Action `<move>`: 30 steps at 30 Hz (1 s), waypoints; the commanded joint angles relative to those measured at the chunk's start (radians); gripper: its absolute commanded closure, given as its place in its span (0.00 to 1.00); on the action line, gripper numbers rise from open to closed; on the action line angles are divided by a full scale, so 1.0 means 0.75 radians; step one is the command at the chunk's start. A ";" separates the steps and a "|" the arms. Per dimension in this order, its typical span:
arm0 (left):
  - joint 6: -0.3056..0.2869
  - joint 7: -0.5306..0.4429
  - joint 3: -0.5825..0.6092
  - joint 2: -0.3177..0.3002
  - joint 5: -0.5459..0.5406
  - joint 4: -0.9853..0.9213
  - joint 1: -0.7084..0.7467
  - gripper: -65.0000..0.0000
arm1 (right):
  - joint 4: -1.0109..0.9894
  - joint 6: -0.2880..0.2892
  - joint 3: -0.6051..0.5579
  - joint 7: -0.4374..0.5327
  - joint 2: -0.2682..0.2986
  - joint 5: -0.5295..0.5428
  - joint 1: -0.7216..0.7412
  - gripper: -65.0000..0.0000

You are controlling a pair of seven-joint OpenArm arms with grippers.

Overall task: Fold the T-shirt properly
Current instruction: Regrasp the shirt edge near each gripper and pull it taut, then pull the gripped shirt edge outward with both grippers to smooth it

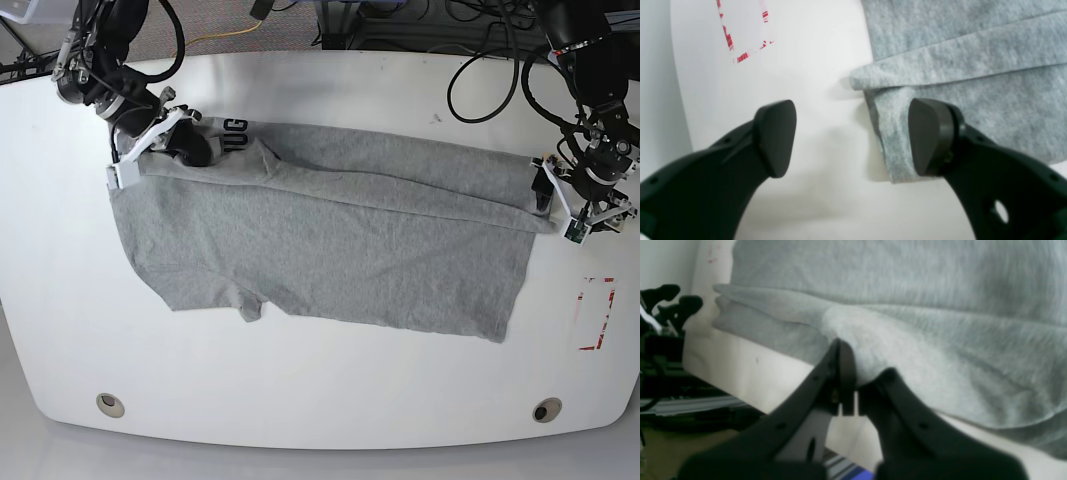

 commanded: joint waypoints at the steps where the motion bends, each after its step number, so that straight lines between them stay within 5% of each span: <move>1: 0.009 -0.022 -0.006 -0.018 -0.006 0.023 -0.019 0.24 | -0.068 0.007 0.003 0.012 0.071 0.011 0.080 1.00; 12: 0.009 -0.018 -0.006 -0.018 -0.004 0.023 -0.019 0.24 | -0.391 0.007 -0.007 0.010 0.247 0.013 0.258 1.00; 18: 0.012 -0.018 -0.006 -0.018 -0.004 0.023 -0.019 0.24 | -0.477 0.007 -0.009 0.010 0.329 0.015 0.301 0.75; 25: 0.012 -0.018 -0.006 -0.014 -0.004 0.027 -0.019 0.24 | -0.479 0.007 -0.001 0.010 0.380 0.015 0.344 0.34; 30: 0.005 -0.018 -0.006 -0.012 -0.010 0.033 -0.019 0.24 | -0.477 -0.004 0.079 0.012 0.398 0.011 0.258 0.30</move>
